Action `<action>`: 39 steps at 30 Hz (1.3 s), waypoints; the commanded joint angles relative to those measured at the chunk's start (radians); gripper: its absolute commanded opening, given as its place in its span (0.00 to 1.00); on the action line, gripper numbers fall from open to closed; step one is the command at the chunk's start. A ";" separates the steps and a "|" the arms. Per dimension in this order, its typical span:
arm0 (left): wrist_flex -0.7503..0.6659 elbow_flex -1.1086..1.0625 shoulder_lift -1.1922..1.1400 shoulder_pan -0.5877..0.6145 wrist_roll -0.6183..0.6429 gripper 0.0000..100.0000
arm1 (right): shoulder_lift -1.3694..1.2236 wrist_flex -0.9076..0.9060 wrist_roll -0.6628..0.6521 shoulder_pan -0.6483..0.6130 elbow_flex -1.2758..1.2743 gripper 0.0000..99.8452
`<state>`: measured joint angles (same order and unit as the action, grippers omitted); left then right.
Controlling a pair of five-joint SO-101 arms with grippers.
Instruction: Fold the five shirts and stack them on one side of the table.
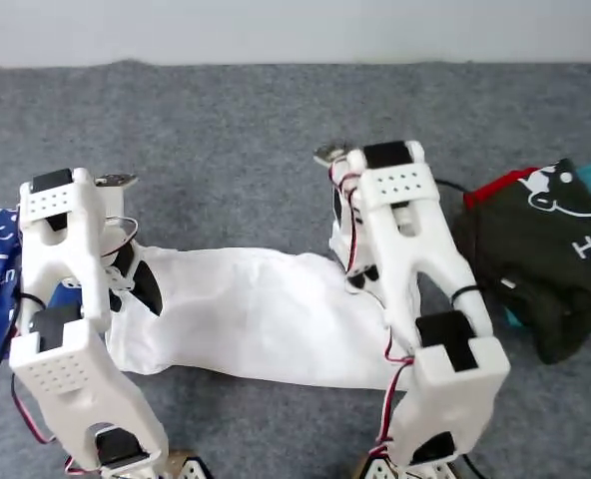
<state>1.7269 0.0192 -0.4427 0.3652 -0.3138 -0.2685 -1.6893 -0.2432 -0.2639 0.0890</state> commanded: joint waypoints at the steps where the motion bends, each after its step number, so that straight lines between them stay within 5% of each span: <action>1: 0.025 -0.002 0.006 -0.005 0.003 0.25 | 0.102 0.073 0.011 -0.008 -0.118 0.01; 10: 0.025 -0.002 0.006 -0.005 0.003 0.25 | 0.193 0.381 0.009 -0.007 -0.479 0.10; 24: 0.025 -0.002 0.006 -0.005 0.003 0.25 | 0.430 0.130 -0.025 -0.102 -0.422 0.16; 30: 0.025 -0.002 0.006 -0.005 0.003 0.25 | 0.466 0.349 -0.023 -0.070 -0.431 0.16; 39: 0.025 -0.002 0.006 -0.008 0.003 0.25 | 0.162 0.754 0.031 -0.133 -0.575 0.16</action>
<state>1.7269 0.0192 -0.4427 0.3652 -0.3138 -0.0353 -1.0280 -0.2294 -0.3713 -0.4849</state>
